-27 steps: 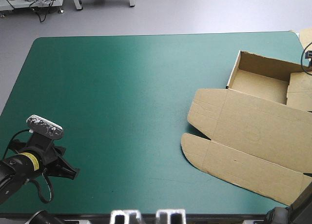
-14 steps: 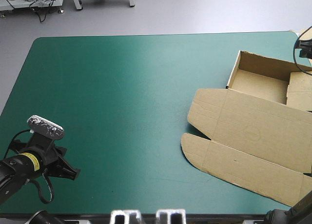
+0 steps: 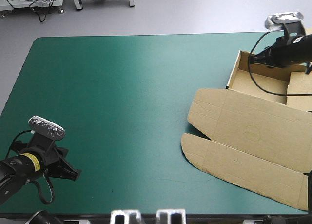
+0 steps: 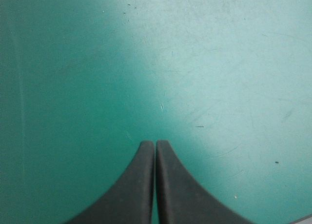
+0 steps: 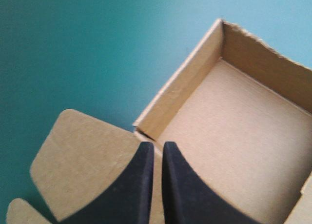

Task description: Fold the box

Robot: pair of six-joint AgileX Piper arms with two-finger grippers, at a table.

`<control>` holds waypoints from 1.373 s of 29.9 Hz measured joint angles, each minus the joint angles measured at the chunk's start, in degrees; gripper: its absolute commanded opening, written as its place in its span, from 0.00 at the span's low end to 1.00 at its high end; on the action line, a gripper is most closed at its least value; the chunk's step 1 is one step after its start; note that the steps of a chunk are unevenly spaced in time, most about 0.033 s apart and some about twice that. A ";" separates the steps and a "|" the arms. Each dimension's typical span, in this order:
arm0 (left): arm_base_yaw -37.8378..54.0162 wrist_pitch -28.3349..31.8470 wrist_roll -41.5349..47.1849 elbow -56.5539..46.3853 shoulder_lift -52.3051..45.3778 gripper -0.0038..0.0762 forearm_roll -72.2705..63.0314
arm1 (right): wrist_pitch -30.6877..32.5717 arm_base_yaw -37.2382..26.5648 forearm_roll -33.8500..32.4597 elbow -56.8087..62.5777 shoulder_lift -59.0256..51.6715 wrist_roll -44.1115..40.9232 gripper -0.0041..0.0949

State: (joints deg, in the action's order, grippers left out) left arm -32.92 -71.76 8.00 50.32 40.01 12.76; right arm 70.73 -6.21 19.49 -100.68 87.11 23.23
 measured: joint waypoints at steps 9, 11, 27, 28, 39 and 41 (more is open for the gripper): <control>0.00 1.30 0.00 0.00 0.00 0.04 -2.67 | 0.00 7.05 -4.98 11.60 -8.70 -1.18 0.02; 0.00 1.29 0.00 0.00 0.00 0.04 -2.90 | 0.00 7.12 -6.99 15.34 -11.46 -1.54 0.02; 0.00 0.27 0.00 0.00 0.00 0.04 -2.45 | 0.00 7.28 -11.55 40.89 -38.37 -3.15 0.02; 0.00 0.02 0.00 0.00 0.00 0.04 -2.45 | 0.00 7.28 -11.79 41.43 -39.54 -3.49 0.02; 0.00 0.00 0.00 -3.46 0.00 0.04 -2.42 | 0.00 7.28 -14.67 46.87 -48.61 -7.71 0.02; 0.00 0.05 0.00 -5.12 0.00 0.04 -2.42 | 0.05 7.28 -14.67 48.30 -49.24 -7.97 0.02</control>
State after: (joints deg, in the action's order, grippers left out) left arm -32.92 -71.71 8.00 45.20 40.01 10.34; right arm 70.79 1.07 4.82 -52.38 37.87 15.27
